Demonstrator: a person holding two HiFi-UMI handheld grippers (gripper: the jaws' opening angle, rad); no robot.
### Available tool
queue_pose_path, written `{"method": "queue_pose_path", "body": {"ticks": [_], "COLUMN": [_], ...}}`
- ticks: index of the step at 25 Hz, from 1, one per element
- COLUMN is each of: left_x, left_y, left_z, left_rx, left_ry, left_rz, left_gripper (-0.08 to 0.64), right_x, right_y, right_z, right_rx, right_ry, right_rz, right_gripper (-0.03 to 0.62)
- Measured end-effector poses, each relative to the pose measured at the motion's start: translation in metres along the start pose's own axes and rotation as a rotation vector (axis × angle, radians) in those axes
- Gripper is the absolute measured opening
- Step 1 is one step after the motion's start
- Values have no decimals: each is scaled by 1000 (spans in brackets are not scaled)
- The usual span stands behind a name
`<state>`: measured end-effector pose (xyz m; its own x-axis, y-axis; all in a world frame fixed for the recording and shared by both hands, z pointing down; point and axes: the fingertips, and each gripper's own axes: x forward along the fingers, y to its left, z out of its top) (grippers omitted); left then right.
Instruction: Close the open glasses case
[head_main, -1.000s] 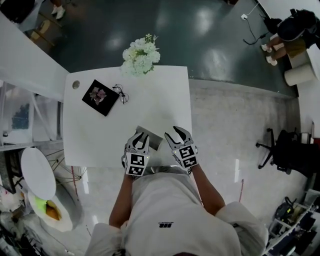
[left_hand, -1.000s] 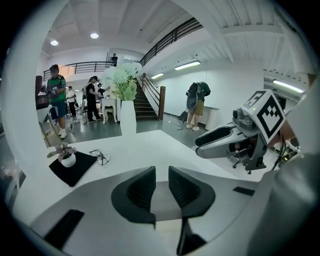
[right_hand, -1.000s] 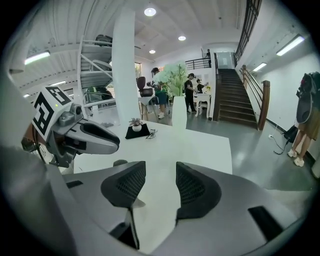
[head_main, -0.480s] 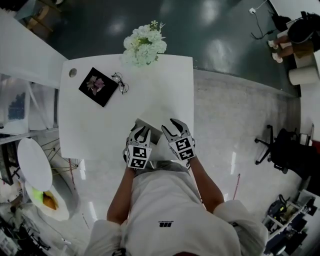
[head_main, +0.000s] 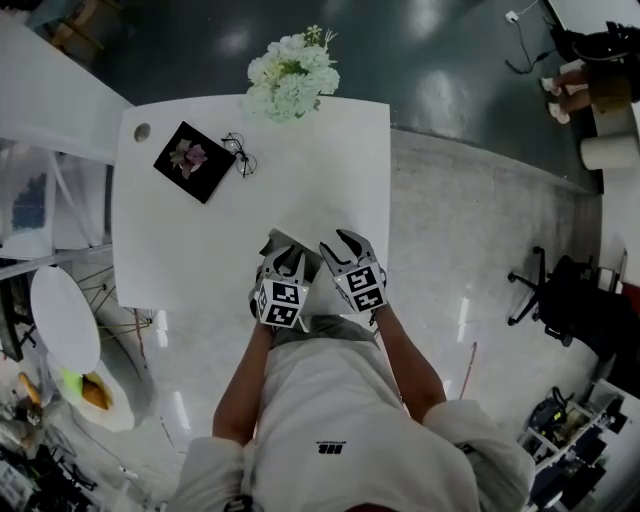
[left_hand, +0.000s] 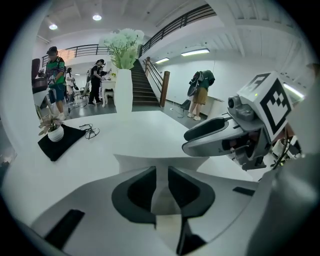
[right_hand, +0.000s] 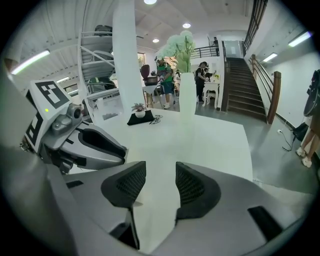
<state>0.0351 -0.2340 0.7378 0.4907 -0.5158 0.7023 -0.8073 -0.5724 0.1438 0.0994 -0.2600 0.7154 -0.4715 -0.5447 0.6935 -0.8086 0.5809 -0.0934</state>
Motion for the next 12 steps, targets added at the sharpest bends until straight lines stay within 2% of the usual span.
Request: {"method": "queue_pose_path", "body": {"ticks": [12], "left_x": [10], "left_y": [-14], "left_z": [-4], "left_rx": [-12], "left_ry": [17], "left_rz": [-24], "left_gripper": [91], "right_x": [6], "right_y": [6], "right_z": [-10], "right_rx": [-9], "right_ry": [9], "right_rz": [25], "right_gripper": [189]}}
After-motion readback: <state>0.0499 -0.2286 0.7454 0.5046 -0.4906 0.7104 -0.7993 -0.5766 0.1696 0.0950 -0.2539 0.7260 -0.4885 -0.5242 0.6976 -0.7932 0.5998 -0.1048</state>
